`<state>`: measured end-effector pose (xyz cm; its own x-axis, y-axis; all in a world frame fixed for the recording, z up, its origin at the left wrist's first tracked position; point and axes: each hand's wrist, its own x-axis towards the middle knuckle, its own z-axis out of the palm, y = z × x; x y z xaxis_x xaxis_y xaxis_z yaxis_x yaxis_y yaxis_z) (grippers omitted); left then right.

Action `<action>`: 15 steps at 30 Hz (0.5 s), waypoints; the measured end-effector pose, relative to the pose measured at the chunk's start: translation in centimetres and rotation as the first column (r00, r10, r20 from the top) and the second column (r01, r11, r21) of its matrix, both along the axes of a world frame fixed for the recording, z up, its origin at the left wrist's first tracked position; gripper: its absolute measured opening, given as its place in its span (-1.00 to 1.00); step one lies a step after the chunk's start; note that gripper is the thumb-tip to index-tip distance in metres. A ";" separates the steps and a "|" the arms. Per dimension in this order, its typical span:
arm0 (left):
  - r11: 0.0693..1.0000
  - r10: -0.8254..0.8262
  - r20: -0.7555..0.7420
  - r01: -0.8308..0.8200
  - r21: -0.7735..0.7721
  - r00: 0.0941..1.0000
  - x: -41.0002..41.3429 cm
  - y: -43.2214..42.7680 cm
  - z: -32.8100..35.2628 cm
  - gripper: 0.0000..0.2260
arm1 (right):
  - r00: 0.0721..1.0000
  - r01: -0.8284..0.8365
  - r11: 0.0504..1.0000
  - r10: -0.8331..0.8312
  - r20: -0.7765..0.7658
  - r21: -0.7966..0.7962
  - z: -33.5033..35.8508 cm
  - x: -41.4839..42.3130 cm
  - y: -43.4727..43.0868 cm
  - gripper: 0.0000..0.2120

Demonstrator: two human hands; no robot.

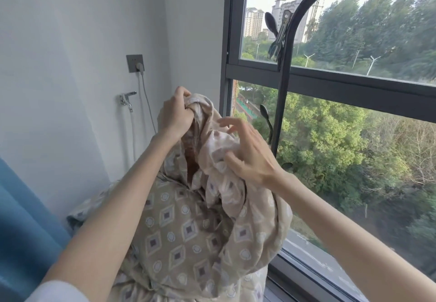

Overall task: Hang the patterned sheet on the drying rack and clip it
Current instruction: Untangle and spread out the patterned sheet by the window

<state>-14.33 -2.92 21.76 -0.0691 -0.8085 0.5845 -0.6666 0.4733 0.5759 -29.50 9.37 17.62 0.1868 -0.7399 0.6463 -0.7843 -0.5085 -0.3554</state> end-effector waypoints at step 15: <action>0.973 -0.229 -0.073 0.226 -0.052 0.971 4.2 0.8 -1.8 -0.68 | 0.876 0.436 0.879 -0.464 0.133 0.196 -1.4 3.5 -4.7 -0.91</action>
<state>-10.17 -2.16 19.99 -0.2008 -0.7511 0.6289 -0.4925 0.6323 0.5980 -26.00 4.68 16.18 -0.2928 -0.8102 0.5078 -0.8347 -0.0424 -0.5491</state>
